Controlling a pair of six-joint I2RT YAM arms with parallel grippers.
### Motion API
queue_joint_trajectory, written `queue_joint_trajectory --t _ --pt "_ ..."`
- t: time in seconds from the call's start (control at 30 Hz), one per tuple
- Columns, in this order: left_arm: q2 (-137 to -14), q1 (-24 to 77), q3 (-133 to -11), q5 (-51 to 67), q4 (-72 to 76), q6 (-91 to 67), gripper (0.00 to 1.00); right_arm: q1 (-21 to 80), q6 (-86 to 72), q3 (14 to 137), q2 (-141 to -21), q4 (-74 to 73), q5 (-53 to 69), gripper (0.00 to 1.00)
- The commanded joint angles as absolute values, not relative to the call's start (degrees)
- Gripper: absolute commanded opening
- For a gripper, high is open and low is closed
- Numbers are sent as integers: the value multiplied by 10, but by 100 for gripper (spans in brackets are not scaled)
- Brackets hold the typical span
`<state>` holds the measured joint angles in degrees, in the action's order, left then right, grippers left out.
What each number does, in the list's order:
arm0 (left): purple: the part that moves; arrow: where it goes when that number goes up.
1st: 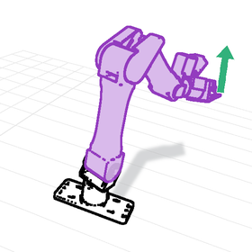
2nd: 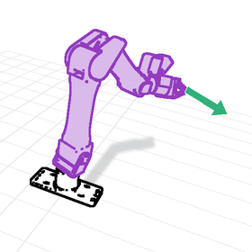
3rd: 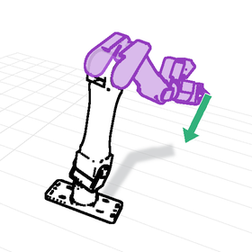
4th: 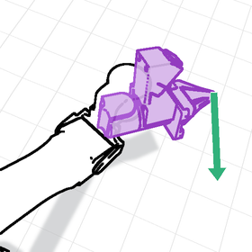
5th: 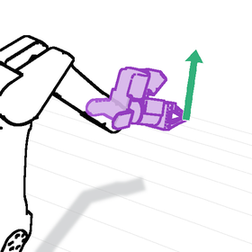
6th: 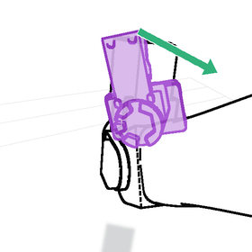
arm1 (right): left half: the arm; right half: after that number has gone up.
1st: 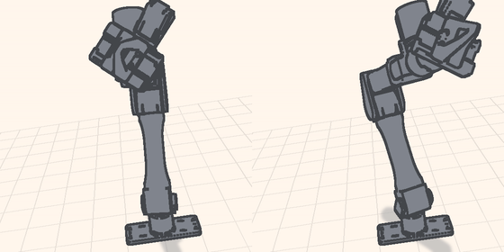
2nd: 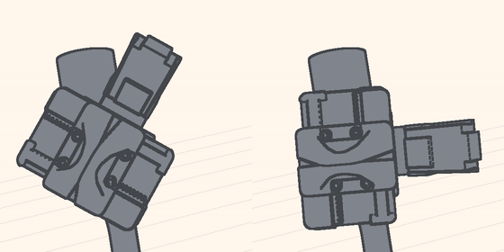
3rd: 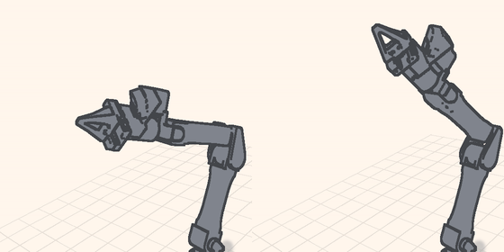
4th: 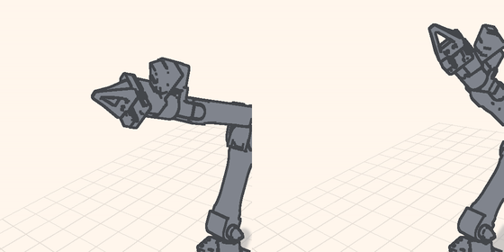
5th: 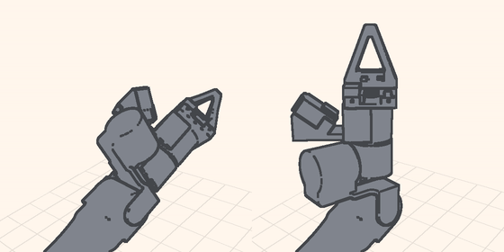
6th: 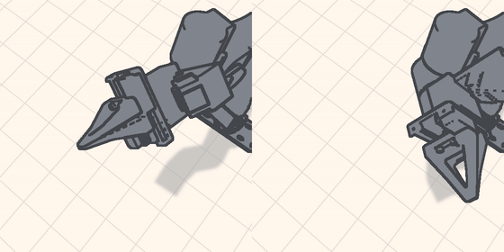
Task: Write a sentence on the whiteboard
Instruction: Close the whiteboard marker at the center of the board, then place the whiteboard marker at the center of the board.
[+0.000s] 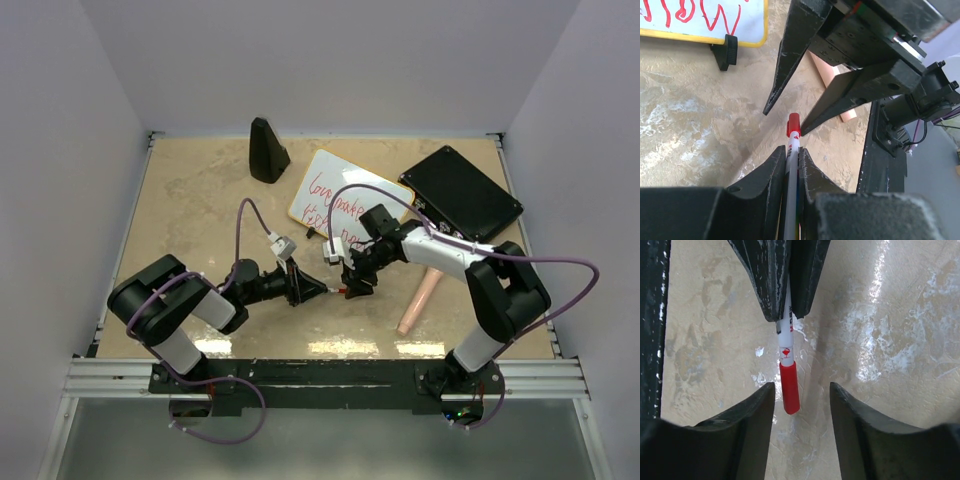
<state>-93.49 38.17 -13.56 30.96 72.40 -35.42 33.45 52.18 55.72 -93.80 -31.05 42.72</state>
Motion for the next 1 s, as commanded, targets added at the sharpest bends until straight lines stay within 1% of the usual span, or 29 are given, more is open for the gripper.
queue_joint_trajectory --t 0.0,0.03,0.07,0.13,0.27,0.33,0.37,0.4,0.43,0.57,0.7,0.8,0.97 --pt "-941 377 -139 314 821 -355 0 344 507 561 -942 -291 415 45" --pt "-942 377 -139 314 823 -356 0 345 507 562 -944 -292 416 37" --pt "-942 377 -139 314 825 -357 0 345 506 562 -945 -294 416 32" --pt "-943 377 -139 314 826 -359 0 346 507 564 -946 -294 417 27" --pt "-947 377 -141 319 822 -358 0 346 516 571 -933 -310 441 13" --pt "-949 377 -146 320 812 -355 0 347 523 577 -924 -315 453 10" --pt "-950 377 -148 320 809 -354 0 347 526 579 -921 -326 462 4" --pt "-951 378 -149 319 807 -353 0 346 528 584 -920 -330 475 1" --pt "-952 379 -151 317 802 -353 0 347 533 587 -917 -335 484 0" --pt "-949 388 -167 314 777 -347 0 346 548 591 -906 -351 513 0" --pt "-947 419 -219 307 680 -311 0 346 573 599 -900 -374 540 0" --pt "-955 431 -243 307 642 -299 0 346 590 602 -888 -389 555 0" --pt "-959 443 -241 304 697 -335 0 347 594 596 -860 -388 583 0"
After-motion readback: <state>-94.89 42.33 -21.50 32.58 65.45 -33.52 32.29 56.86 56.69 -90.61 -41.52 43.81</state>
